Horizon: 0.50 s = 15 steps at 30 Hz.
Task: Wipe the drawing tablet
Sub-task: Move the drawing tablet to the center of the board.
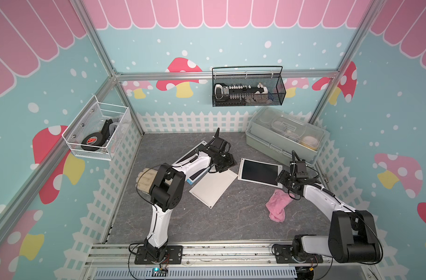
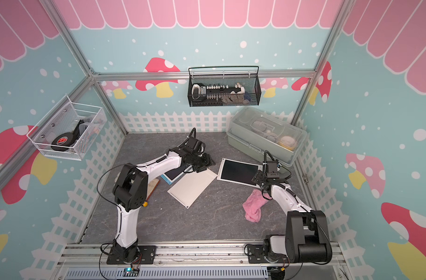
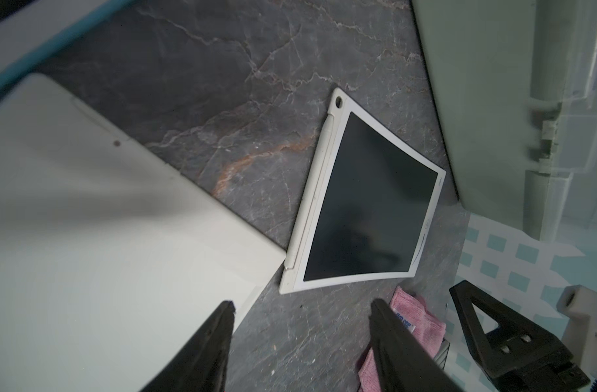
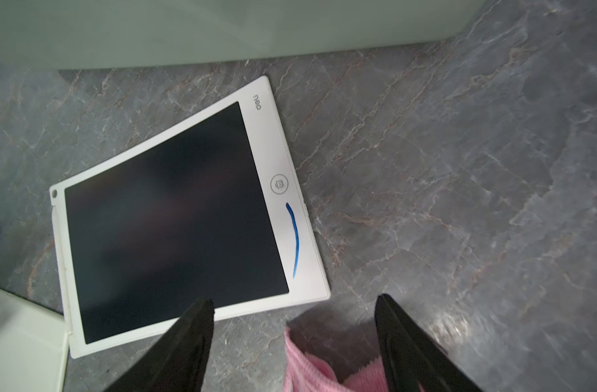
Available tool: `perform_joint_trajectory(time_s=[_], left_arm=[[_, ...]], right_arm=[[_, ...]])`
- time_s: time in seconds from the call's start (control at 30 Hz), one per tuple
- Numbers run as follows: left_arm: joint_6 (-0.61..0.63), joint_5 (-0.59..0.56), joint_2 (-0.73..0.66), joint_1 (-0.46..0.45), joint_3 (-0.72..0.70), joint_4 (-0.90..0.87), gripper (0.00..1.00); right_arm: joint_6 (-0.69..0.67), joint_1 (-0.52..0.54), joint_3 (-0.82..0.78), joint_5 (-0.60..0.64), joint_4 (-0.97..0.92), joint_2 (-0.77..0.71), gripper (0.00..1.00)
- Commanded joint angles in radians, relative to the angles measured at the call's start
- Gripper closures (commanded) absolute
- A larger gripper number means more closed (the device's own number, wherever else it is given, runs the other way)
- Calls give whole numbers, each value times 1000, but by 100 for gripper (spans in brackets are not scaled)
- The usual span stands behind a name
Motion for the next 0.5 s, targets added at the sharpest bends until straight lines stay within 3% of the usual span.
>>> perform_joint_trajectory(time_s=[0.0, 0.2, 0.47], left_arm=[[-2, 57, 69, -9, 88, 60, 36], [2, 82, 198, -29, 205, 67, 36], [-4, 85, 272, -39, 268, 60, 35]], right_arm=[[-2, -13, -23, -56, 72, 29, 24], [47, -52, -76, -127, 196, 78, 24], [50, -71, -47, -156, 201, 166, 24]])
